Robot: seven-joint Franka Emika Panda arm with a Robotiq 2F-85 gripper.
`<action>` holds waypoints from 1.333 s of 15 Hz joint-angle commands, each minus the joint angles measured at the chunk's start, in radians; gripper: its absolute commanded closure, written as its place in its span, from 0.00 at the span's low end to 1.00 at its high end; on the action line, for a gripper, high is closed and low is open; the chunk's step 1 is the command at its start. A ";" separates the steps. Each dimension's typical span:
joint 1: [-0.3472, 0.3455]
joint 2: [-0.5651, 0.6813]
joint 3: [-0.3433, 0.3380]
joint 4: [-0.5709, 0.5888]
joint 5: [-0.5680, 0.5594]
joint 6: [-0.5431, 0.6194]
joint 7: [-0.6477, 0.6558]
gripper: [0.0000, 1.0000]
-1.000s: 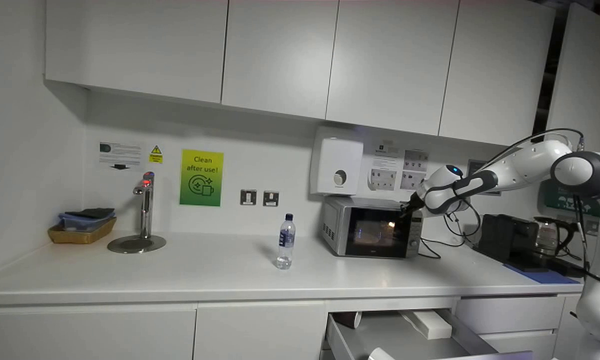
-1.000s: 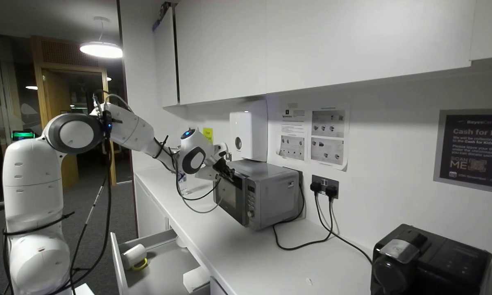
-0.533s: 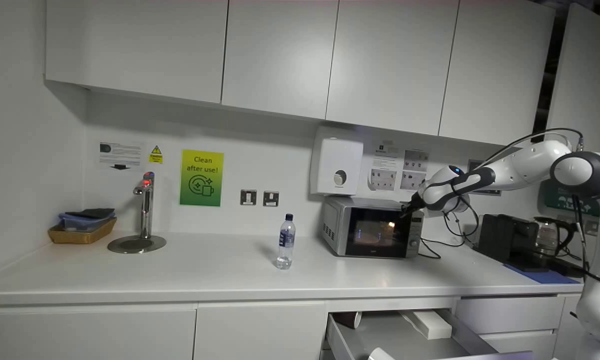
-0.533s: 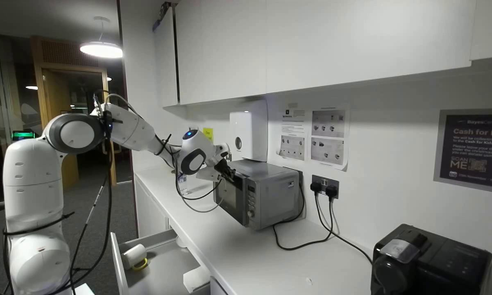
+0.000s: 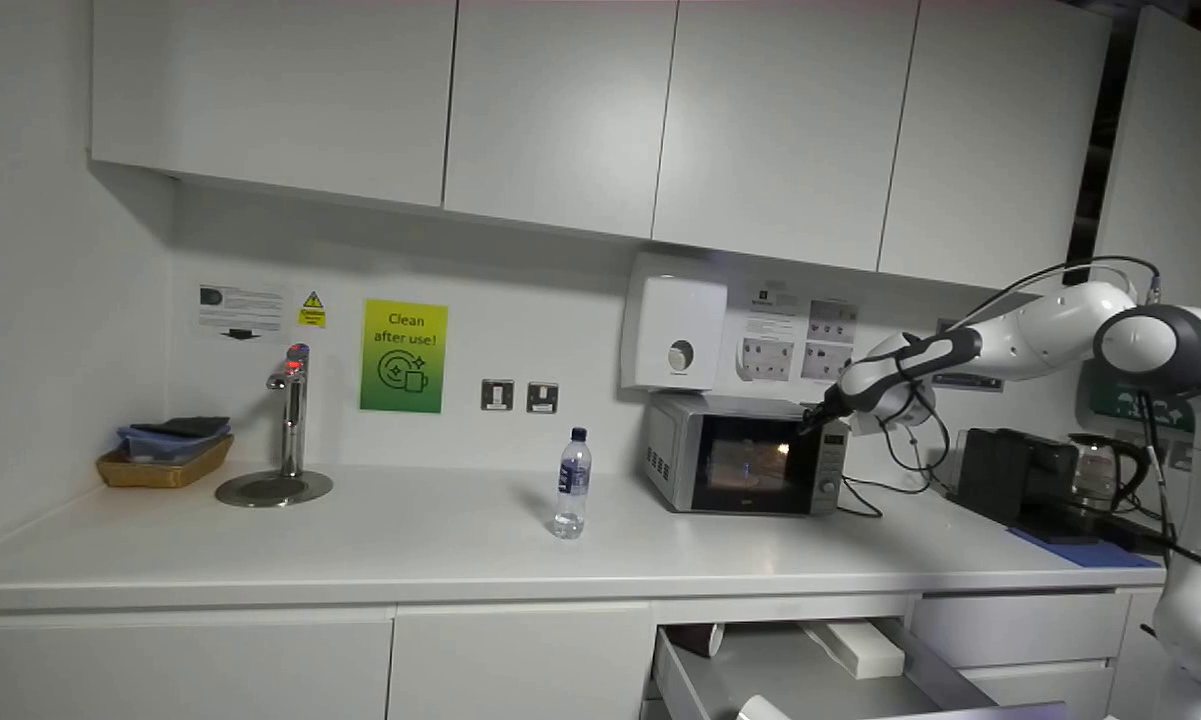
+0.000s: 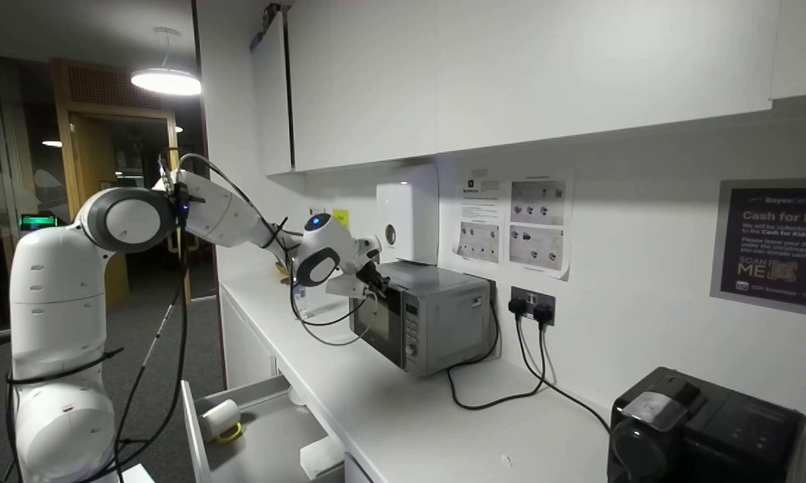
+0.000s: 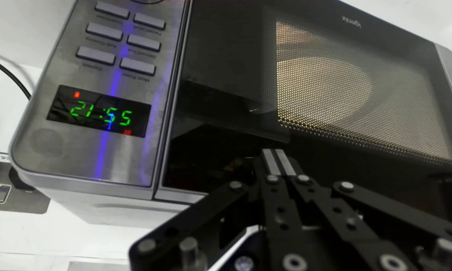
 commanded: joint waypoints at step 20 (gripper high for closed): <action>0.002 0.024 -0.057 0.041 0.097 -0.169 -0.220 1.00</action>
